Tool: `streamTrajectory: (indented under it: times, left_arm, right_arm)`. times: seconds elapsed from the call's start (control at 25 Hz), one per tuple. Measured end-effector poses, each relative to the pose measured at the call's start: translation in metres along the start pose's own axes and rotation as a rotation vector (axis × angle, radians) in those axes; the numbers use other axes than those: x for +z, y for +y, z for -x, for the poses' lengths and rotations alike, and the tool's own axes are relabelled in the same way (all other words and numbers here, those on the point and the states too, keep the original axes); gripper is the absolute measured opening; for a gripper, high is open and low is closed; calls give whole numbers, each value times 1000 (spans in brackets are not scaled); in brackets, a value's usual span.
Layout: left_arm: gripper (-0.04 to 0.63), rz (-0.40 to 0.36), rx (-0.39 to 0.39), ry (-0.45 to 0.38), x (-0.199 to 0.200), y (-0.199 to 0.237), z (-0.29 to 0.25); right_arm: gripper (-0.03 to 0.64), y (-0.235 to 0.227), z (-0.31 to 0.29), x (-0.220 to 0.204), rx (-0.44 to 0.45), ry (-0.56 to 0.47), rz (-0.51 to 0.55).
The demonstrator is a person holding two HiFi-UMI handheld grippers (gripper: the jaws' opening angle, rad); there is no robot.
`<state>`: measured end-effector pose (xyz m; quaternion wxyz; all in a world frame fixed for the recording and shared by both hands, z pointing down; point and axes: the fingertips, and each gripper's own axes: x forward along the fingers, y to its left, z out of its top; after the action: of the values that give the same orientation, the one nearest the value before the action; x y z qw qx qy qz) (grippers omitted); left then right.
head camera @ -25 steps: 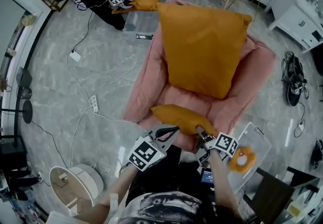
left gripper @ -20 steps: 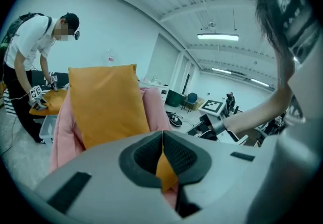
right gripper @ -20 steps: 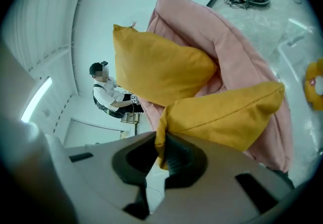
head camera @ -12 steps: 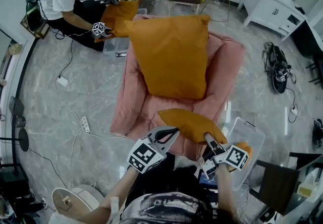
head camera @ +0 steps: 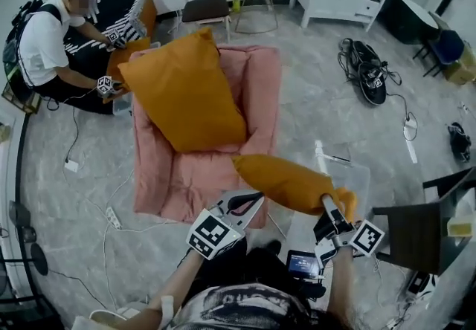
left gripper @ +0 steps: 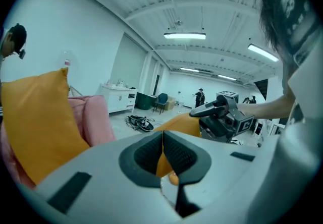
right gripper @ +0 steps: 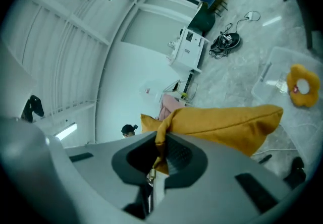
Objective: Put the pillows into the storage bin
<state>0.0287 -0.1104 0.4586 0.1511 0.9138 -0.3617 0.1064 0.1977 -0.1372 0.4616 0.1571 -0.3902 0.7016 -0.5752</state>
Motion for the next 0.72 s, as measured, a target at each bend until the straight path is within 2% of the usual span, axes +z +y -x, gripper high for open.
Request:
streamTrajectory:
  times: [0.16, 0.32, 0.52, 0.72]
  left_arm:
    - [12, -27, -88, 36, -3, -57, -33]
    - [12, -62, -177, 67, -9, -120, -70]
    - [12, -73, -243, 113, -27, -186, -106]
    - [12, -87, -310, 162, -38, -234, -130]
  right_arm:
    - [20, -5, 66, 37, 26, -107, 49]
    - [20, -42, 135, 68, -68, -194, 98]
    - [18, -113, 211, 93, -191, -299, 18]
    - [18, -198, 260, 89, -263, -363, -161]
